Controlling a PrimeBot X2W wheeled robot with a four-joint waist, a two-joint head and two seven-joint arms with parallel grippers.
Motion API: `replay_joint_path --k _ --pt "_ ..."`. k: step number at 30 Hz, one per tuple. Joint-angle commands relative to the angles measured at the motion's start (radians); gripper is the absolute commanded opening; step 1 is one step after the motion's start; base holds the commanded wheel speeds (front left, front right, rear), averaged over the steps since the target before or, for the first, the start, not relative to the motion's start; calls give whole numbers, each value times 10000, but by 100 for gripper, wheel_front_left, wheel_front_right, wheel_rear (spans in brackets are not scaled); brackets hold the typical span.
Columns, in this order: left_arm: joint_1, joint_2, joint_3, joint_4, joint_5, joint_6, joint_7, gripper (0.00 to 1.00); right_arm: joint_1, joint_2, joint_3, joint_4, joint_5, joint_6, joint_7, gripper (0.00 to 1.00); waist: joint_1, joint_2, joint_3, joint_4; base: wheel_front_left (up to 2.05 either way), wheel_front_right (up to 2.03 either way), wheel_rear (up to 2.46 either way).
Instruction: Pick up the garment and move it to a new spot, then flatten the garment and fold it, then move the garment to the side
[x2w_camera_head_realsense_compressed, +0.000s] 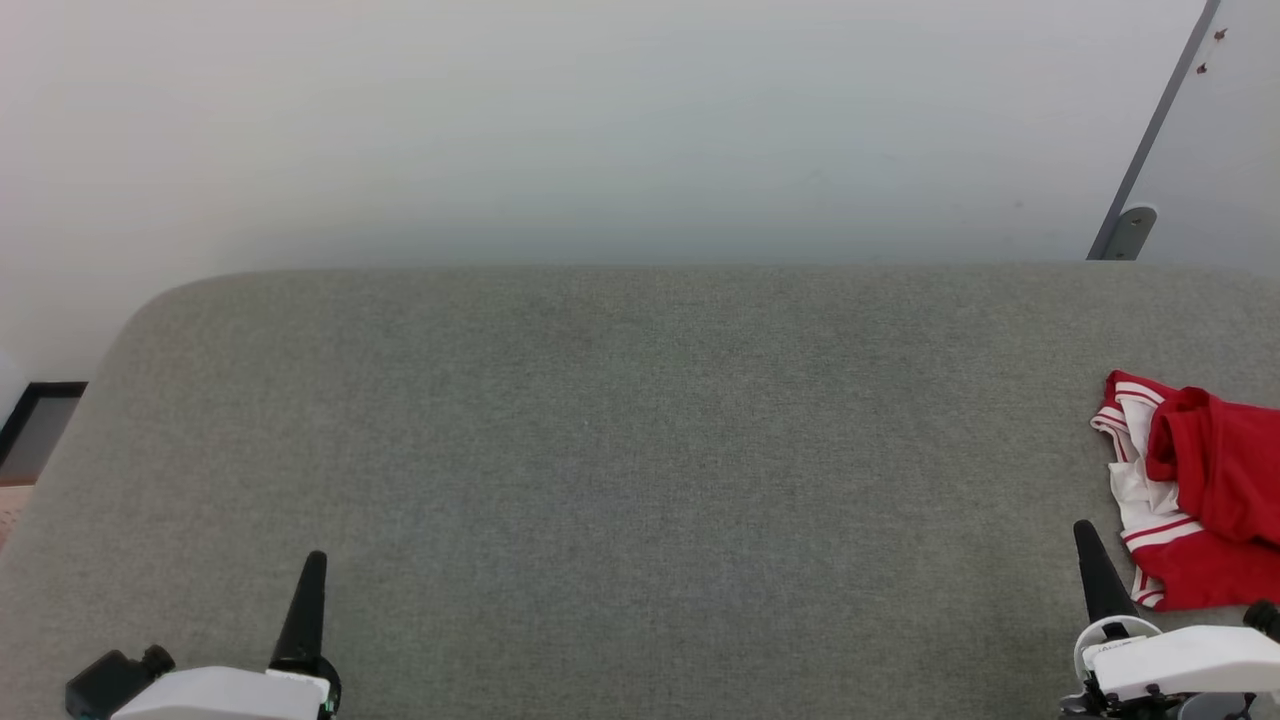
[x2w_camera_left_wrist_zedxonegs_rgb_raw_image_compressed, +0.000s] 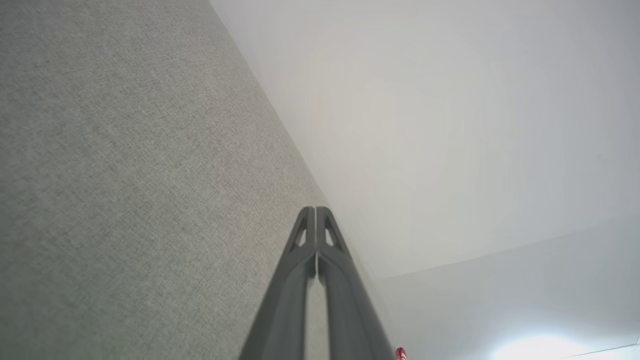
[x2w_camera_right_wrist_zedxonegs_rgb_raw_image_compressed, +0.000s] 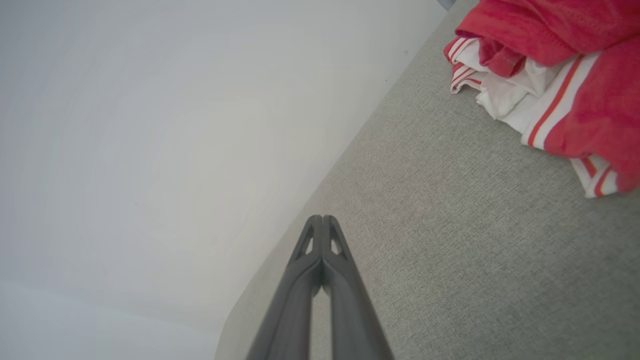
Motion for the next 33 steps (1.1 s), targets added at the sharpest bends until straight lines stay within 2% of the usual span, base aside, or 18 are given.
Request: replay_joint_path --k 1,33 --pt "-193 5 54 -103 -202 -1 53 0 -214 -29 -31 -135 300 -9 48 0 0 0 8 -1 0 0 0" --pt "-558 -585 116 -232 -2441 -1 751 0 -268 -33 -76 -387 3646 -12 742 0 0 0 200 -19 0 0 0"
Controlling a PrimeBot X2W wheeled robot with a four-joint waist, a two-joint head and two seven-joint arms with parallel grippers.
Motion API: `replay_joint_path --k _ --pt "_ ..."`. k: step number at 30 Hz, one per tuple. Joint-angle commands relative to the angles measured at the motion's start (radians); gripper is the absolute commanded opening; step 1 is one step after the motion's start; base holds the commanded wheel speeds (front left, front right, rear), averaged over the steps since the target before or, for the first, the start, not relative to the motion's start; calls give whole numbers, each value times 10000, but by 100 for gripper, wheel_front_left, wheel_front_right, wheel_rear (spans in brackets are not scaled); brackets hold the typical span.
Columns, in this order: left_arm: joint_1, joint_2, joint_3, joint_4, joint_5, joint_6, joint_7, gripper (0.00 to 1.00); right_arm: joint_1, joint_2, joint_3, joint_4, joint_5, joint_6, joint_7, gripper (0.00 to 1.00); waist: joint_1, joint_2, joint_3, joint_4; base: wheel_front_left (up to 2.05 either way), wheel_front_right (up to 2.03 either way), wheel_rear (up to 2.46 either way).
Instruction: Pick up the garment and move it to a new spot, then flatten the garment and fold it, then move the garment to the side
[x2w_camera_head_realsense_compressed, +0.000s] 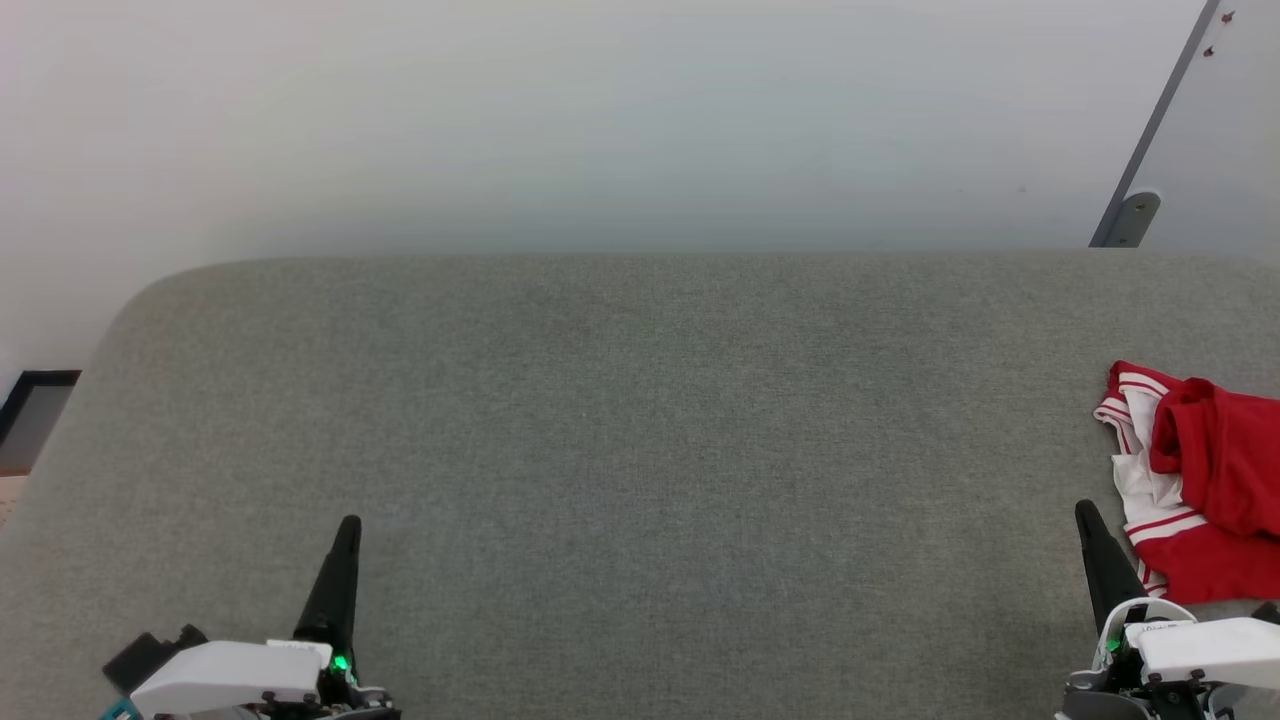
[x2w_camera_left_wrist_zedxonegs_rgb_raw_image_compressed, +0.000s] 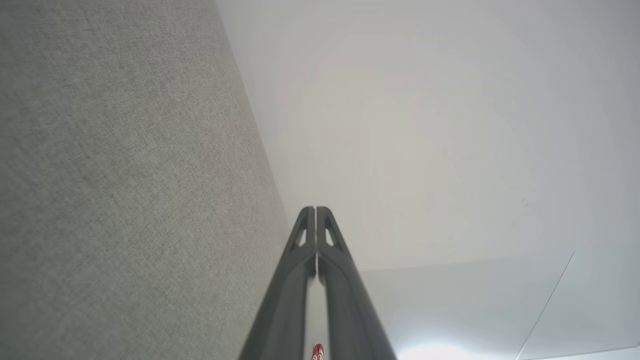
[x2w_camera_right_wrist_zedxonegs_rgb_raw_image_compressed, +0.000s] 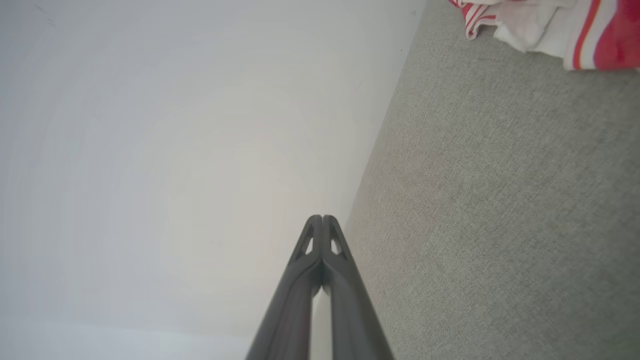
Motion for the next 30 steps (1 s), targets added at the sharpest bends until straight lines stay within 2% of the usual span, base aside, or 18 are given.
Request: replay_joint_path --k 1,24,30 --pt "-147 -15 41 -66 -159 -1 53 0 -162 -26 -20 -89 166 -10 49 0 0 0 5 -1 0 0 0" --pt "-363 -370 75 -135 -1464 0 461 0 -142 -25 -45 -229 2157 -14 456 0 0 0 147 -14 0 0 0" --pt "-354 -351 73 -130 -1434 0 454 0 -142 -25 -43 -224 2111 -14 456 0 0 0 147 -14 0 0 0"
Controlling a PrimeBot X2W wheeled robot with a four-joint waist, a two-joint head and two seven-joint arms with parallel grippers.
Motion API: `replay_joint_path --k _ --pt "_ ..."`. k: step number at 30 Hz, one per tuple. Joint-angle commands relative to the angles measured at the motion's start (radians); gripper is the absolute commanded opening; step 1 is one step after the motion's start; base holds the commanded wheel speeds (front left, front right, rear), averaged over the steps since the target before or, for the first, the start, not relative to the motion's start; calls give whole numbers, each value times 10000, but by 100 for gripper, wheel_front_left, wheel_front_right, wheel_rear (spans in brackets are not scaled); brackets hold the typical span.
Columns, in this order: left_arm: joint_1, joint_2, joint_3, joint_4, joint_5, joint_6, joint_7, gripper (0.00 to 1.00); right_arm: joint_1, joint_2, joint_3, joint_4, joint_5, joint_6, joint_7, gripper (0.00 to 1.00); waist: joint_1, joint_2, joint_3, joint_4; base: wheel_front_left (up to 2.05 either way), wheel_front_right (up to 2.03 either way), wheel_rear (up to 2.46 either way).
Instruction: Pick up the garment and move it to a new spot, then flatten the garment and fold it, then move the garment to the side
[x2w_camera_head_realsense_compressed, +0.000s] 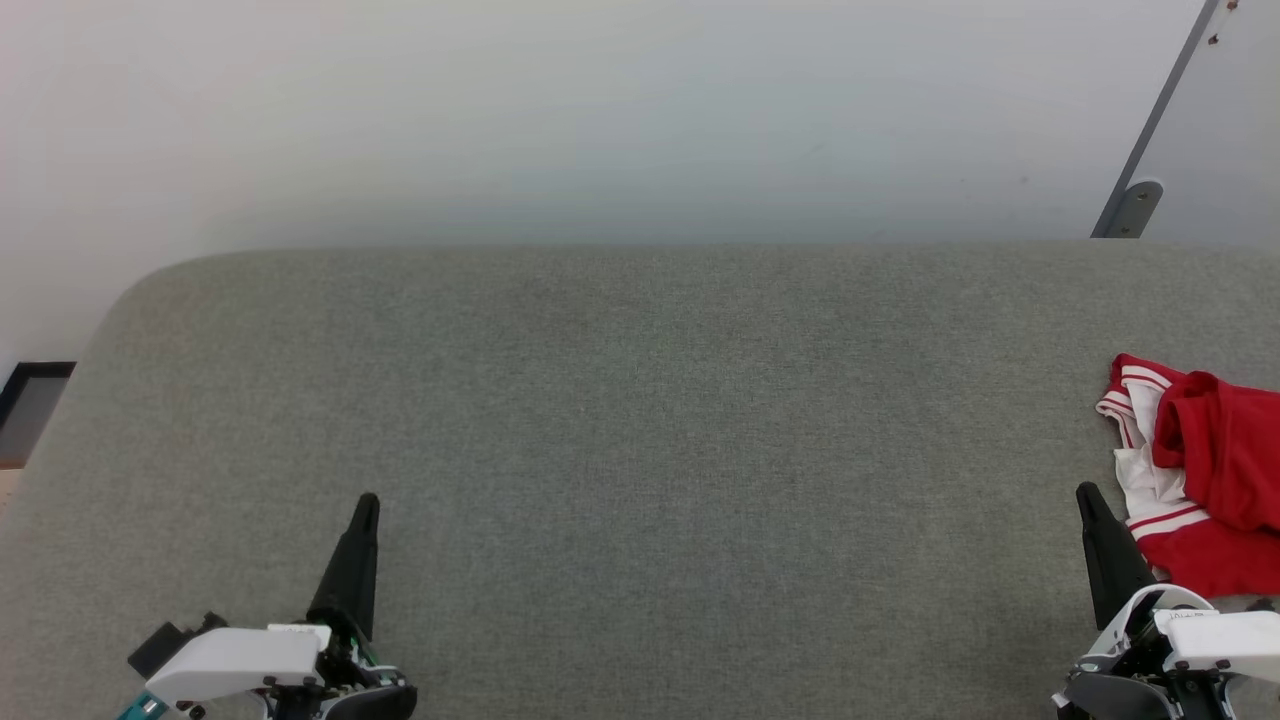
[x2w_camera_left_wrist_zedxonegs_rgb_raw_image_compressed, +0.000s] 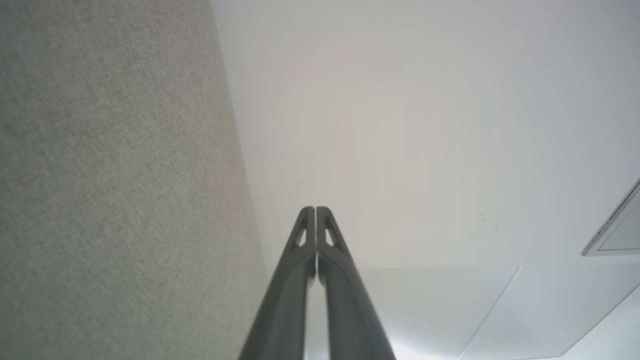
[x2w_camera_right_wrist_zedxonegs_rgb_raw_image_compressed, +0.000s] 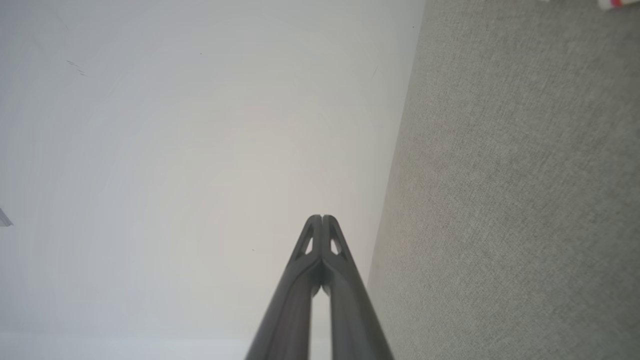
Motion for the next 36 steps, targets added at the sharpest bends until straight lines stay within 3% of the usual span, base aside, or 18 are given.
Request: replay_joint_path --k 1,36 --pt "-102 1 26 -21 -31 0 22 0 -24 -19 -7 -40 50 -14 24 0 0 0 0 0 0 0 0" --pt "-99 2 23 -21 -35 0 19 0 -23 -19 -5 -39 51 -14 24 0 0 0 0 0 0 0 0"
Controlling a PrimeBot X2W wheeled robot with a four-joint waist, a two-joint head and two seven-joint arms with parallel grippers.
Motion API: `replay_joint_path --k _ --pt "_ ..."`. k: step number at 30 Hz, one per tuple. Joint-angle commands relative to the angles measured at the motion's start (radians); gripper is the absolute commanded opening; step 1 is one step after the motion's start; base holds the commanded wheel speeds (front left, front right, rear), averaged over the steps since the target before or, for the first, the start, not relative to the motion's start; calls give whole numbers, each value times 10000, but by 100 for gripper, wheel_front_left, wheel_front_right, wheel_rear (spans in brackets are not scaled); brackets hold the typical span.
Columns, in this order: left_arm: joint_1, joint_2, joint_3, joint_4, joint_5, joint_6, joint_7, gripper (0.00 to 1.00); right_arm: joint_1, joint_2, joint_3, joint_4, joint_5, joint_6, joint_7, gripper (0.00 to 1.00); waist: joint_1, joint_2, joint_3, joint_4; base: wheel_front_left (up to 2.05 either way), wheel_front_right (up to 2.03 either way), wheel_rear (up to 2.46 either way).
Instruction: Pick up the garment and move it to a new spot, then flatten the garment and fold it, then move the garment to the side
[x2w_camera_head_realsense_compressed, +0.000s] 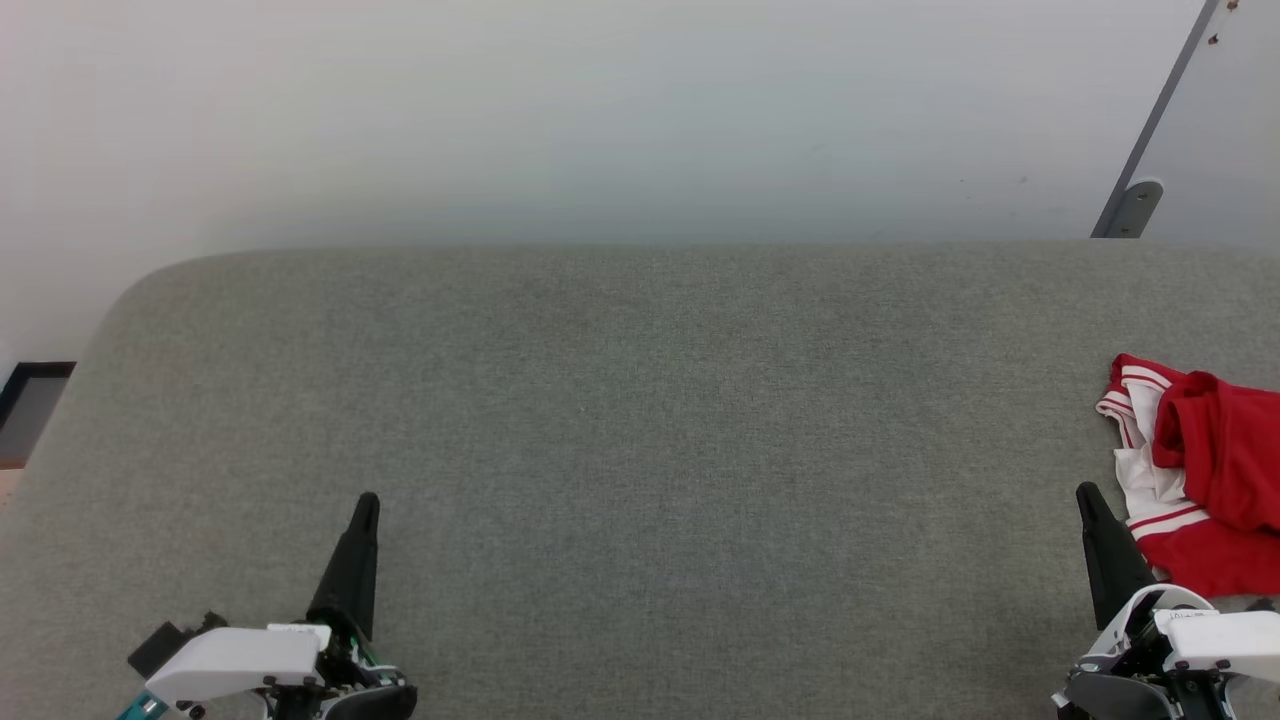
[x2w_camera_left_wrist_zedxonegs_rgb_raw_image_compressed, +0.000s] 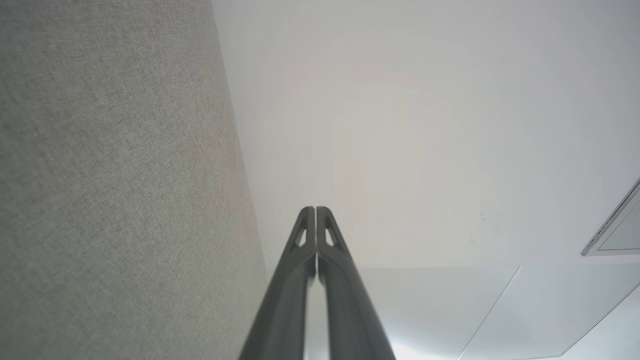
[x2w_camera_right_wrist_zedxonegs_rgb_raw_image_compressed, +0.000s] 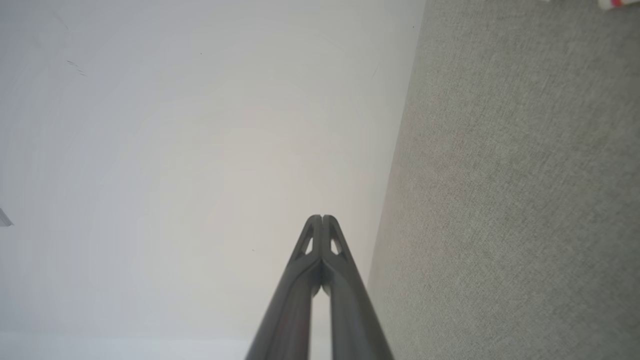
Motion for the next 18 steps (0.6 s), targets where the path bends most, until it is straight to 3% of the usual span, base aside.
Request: replay_joint_path --k 1,18 --pt "-95 2 23 -21 -35 0 19 0 -23 -19 -5 -37 51 -14 24 0 0 -1 0 0 0 0 0" --pt "-95 2 22 -22 -36 0 18 0 -23 -19 -4 -37 52 -14 22 0 0 -1 0 0 0 0 0"
